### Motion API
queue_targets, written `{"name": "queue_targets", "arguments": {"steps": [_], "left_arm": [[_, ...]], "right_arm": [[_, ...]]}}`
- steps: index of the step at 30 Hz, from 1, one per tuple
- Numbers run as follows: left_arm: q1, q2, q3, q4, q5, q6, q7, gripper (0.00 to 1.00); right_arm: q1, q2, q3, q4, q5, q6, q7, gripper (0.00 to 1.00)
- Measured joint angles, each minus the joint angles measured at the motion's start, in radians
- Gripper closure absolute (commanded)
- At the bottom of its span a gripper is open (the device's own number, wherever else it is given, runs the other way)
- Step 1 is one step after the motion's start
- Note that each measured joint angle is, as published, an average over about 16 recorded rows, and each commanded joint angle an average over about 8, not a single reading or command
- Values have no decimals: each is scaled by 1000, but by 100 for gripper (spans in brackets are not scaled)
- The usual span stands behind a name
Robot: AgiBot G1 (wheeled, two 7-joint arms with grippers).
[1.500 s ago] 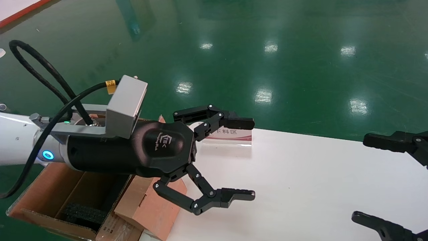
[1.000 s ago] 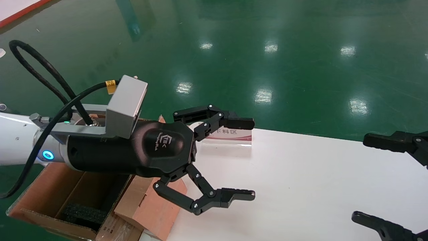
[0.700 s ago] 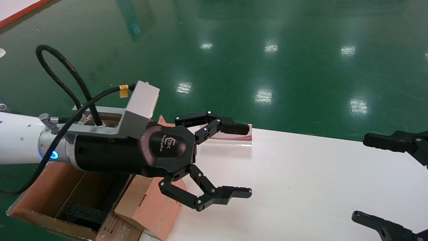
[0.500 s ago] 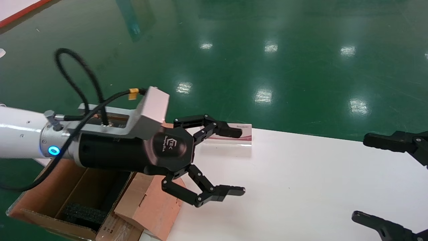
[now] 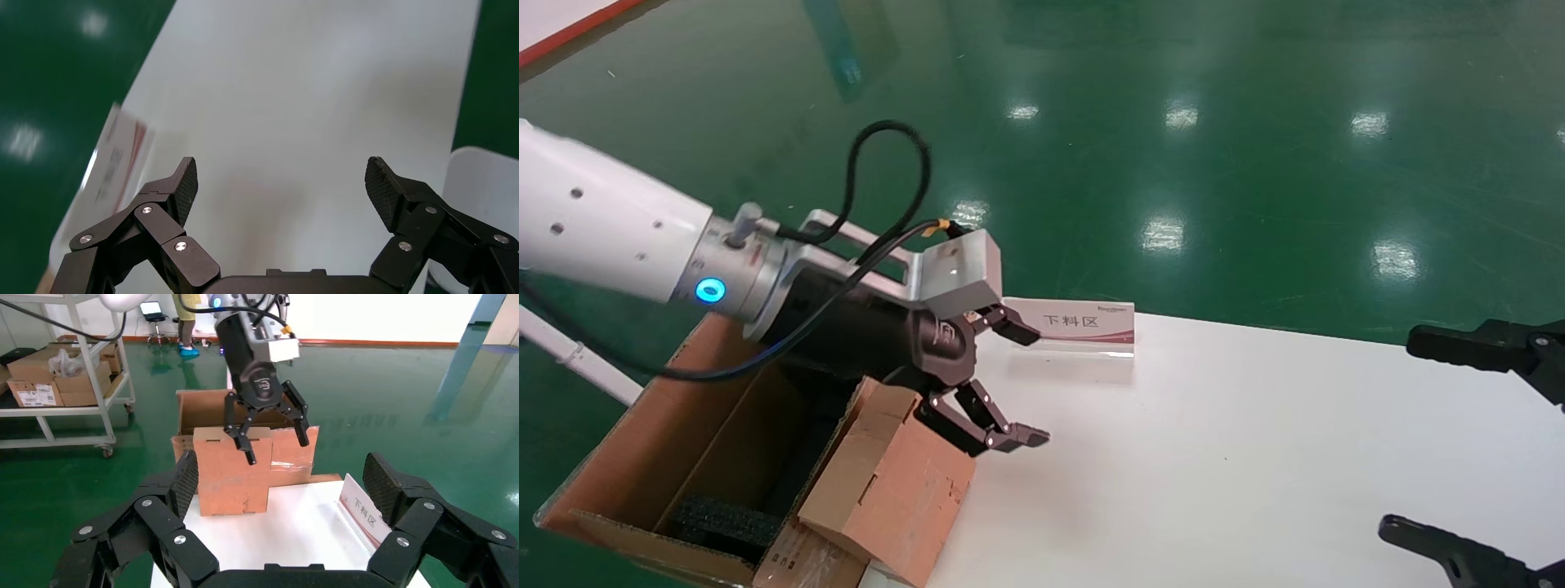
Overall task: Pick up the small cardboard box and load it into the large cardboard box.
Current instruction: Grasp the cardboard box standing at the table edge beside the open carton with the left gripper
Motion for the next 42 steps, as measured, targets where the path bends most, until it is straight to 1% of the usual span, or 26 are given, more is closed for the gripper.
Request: {"name": "queue_targets", "arguments": {"steps": [4,9,14,18,23,30,36,42], "left_arm": [[-96,13,107,-1,70,8,-105,0],[-203,20,243,-3,127,10,-233,0],[-299,22,374,-6,151,11,-342,0],[-370,20,478,-8,149,13,-407,0],[-456,21,614,-10,126,14,-470,0],[-572,23,799,-12,66,13,-529,0],[-659,26,949,-14,-2,12,-571,0],[-729,25,1087,-14,-97,10,-595,0]], "right_arm": [[0,0,0,0,0,0,0,0],[0,0,-1,0,0,0,0,0],[0,0,-1,0,1,0,-1,0],[0,1,-1,0,1,1,-1,0],[0,1,-2,0,1,1,-1,0],[0,1,-2,0,1,1,-1,0],[1,1,-3,0,2,1,-1,0],[1,1,-3,0,2,1,-1,0]]}}
